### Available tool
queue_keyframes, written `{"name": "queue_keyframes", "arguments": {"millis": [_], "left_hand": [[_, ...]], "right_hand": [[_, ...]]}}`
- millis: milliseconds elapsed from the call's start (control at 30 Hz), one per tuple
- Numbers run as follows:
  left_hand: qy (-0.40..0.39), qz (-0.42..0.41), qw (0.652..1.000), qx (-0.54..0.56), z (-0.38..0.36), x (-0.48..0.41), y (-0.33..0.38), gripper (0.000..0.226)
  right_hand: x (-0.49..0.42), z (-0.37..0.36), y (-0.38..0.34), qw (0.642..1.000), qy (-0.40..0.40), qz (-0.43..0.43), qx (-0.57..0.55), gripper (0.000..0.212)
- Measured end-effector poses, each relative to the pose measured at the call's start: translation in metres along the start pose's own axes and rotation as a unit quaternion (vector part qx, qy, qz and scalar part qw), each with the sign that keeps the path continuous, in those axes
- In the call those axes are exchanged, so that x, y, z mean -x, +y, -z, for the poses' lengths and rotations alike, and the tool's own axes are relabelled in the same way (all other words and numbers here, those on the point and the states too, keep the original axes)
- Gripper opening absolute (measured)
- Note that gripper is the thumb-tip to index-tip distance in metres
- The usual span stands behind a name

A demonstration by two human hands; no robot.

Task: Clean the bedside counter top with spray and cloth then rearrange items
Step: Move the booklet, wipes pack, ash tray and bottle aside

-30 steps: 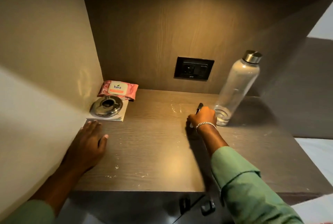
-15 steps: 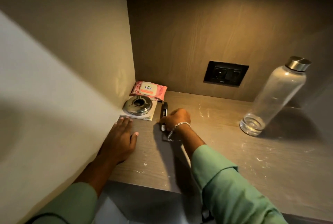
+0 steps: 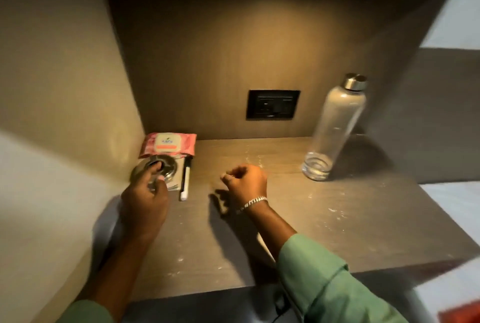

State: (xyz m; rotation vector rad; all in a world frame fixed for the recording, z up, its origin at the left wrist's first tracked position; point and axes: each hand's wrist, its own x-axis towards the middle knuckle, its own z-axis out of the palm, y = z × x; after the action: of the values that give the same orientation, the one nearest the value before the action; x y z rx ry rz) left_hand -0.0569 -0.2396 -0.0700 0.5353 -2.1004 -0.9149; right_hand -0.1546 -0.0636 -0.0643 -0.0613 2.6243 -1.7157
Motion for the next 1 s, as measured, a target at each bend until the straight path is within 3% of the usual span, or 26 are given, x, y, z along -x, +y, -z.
{"name": "queue_keyframes", "arguments": {"millis": [100,167,300,400,533,667,867,1000], "left_hand": [[-0.076,-0.047,0.986,0.139,-0.053,-0.024,0.081,0.035],[-0.179,-0.064,0.96,0.206,-0.093,-0.031,0.136,0.039],[-0.354,-0.1,0.908,0.201,-0.163,-0.048,0.22,0.074],[-0.413,-0.095,0.886,0.185,-0.196,-0.057,0.248,0.1],[-0.416,-0.13,0.871,0.228,-0.215,-0.046,0.254,0.082],[-0.361,-0.132,0.897,0.218,-0.216,-0.038,0.252,0.08],[-0.289,-0.094,0.929,0.211,-0.174,-0.075,0.232,0.07],[-0.258,-0.053,0.954,0.146,-0.134,-0.117,0.194,0.061]], "right_hand": [[0.007,0.085,0.033,0.977,0.21,0.037,-0.018,0.016],[0.001,0.127,0.05,0.955,0.297,0.005,-0.008,0.043],[-0.037,0.176,0.067,0.97,0.242,-0.03,0.015,0.093],[-0.068,0.188,0.079,0.983,0.175,-0.053,0.021,0.108],[-0.088,0.186,0.094,0.988,0.124,-0.071,-0.056,0.091],[-0.09,0.182,0.096,0.991,0.101,-0.061,-0.066,0.058],[-0.104,0.144,0.06,0.997,0.067,0.03,-0.004,0.084],[-0.118,0.077,0.027,0.996,0.009,0.083,0.023,0.073]]}}
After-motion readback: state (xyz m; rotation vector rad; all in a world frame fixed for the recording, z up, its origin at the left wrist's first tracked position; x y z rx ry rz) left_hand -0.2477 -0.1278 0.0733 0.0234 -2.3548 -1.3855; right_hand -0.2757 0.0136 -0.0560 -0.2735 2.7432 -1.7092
